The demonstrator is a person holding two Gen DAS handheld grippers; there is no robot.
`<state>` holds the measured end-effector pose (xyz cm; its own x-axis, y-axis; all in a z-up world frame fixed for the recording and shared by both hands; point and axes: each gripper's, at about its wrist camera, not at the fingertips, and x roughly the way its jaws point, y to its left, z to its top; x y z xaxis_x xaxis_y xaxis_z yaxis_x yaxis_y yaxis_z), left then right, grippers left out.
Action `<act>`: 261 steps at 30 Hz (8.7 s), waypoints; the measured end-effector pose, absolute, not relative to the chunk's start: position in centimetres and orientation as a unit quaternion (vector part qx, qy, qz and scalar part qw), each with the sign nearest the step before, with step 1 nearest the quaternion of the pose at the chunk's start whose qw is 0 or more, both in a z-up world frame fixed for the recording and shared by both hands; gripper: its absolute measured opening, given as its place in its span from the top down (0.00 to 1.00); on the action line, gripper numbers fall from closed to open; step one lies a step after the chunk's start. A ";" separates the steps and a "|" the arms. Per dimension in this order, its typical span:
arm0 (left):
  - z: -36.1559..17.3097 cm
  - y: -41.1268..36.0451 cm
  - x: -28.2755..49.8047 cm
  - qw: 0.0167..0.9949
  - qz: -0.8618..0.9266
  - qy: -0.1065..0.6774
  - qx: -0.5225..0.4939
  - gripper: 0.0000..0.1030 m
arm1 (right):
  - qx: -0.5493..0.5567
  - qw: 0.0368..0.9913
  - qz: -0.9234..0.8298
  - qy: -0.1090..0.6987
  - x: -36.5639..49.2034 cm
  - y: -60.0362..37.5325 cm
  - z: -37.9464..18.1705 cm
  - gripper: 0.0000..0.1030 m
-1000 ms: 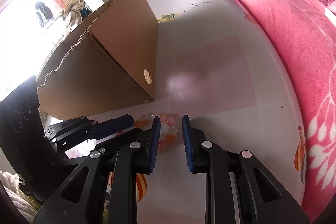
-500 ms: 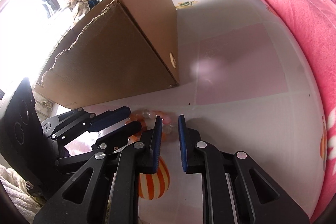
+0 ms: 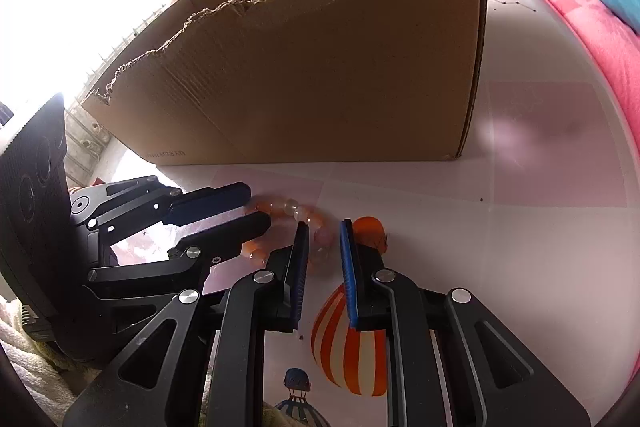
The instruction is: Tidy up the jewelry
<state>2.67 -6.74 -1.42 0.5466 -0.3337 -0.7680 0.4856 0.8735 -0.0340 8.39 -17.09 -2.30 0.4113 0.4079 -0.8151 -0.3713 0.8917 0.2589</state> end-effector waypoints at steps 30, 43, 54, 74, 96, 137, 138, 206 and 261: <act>4.8 -4.1 0.5 0.892 -0.279 0.353 0.031 0.91 | 0.054 0.861 0.269 0.429 5.1 -20.6 4.6 0.93; 13.7 3.3 6.1 0.920 -0.218 0.320 0.061 0.91 | 0.061 0.810 0.396 0.428 14.3 -13.3 11.2 0.93; 7.0 5.1 13.3 0.865 -0.149 0.456 0.147 0.76 | 0.075 0.712 0.362 0.597 20.9 -7.8 4.6 0.90; 8.6 12.3 8.8 0.899 -0.110 0.415 -0.080 0.26 | 0.137 0.891 0.181 0.394 14.3 -28.3 12.6 0.50; 7.4 8.8 11.2 0.891 -0.106 0.415 -0.151 0.24 | 0.251 0.835 0.237 0.428 11.8 -29.1 8.1 0.57; 11.1 4.5 -1.9 0.951 -0.004 0.308 0.008 0.05 | 0.012 0.939 0.172 0.298 -1.5 -24.1 11.7 0.08; 10.8 4.2 -1.8 0.948 0.007 0.316 0.023 0.05 | 0.012 0.937 0.172 0.304 -1.4 -23.5 11.2 0.08; 4.3 -1.6 1.3 0.876 -0.003 0.482 0.003 0.06 | 0.001 0.886 0.052 0.461 2.9 -21.4 4.2 0.08; 3.9 -1.5 1.3 0.875 -0.002 0.484 0.001 0.06 | 0.000 0.885 0.052 0.463 2.8 -21.4 3.8 0.08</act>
